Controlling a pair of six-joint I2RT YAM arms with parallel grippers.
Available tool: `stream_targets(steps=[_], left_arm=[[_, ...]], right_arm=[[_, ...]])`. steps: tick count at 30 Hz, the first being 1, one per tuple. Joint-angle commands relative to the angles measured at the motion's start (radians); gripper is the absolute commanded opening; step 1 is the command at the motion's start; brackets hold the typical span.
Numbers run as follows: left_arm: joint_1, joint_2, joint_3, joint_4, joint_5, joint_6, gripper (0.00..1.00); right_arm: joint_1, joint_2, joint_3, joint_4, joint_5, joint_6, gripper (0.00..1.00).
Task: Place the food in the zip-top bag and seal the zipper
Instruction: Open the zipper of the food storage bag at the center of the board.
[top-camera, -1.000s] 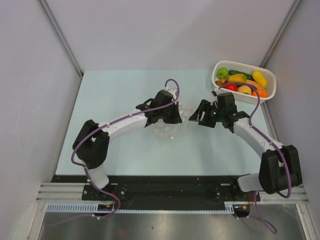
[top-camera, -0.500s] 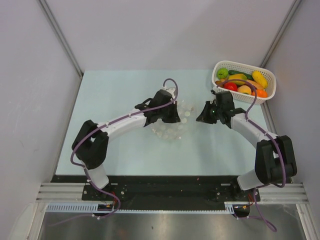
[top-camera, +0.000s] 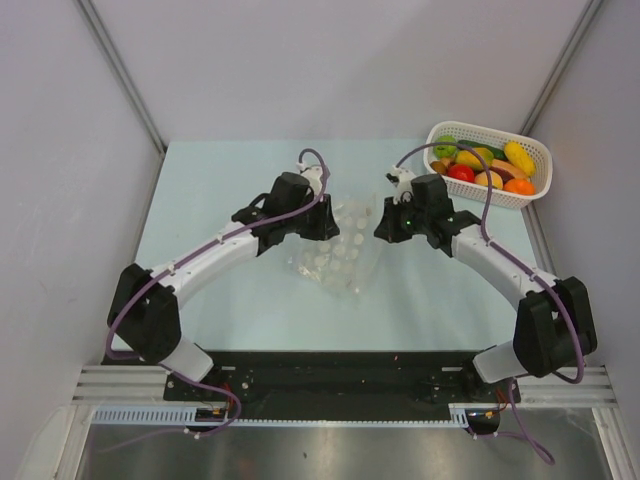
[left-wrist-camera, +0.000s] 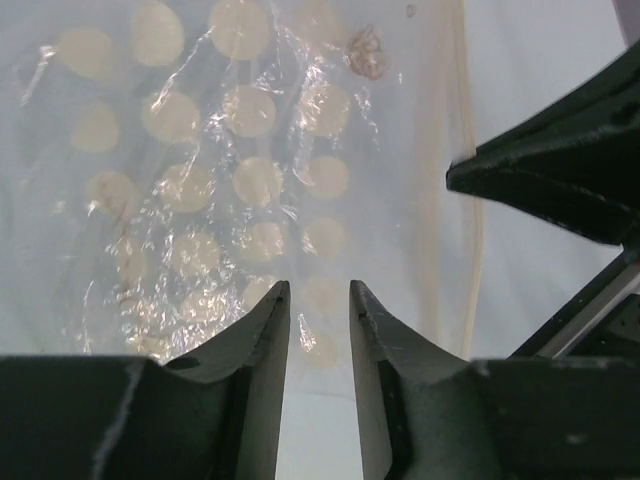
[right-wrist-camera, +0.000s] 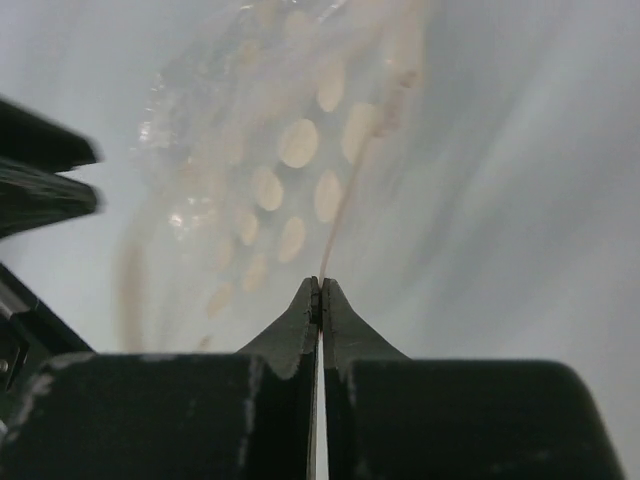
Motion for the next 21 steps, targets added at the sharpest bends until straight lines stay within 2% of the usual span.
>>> stream_targets(steps=[1,5,8,11,12,17,21], left_arm=[[-0.007,-0.022,0.075,-0.043,0.018,0.096,0.39],[-0.01,-0.025,0.107,-0.087,-0.005,0.131,0.42],[-0.012,-0.036,0.11,-0.113,0.004,0.135,0.49],[-0.012,-0.085,0.077,-0.103,0.021,0.125,0.61],[-0.012,-0.12,0.066,-0.095,0.018,0.115,0.68],[-0.059,-0.192,0.038,-0.04,-0.013,0.116,0.81],[-0.11,-0.156,0.069,-0.076,-0.085,0.116,0.8]], right_arm=[[0.085,-0.062,0.089,0.044,-0.034,-0.084,0.0],[0.103,-0.065,0.114,0.042,-0.036,-0.081,0.0],[0.105,-0.061,0.121,0.047,-0.04,-0.067,0.0],[0.108,-0.058,0.131,0.045,-0.046,-0.053,0.0],[0.11,-0.056,0.132,0.048,-0.046,-0.049,0.0],[0.096,-0.044,0.128,0.065,-0.046,0.038,0.0],[0.085,-0.036,0.125,0.097,-0.076,0.106,0.0]])
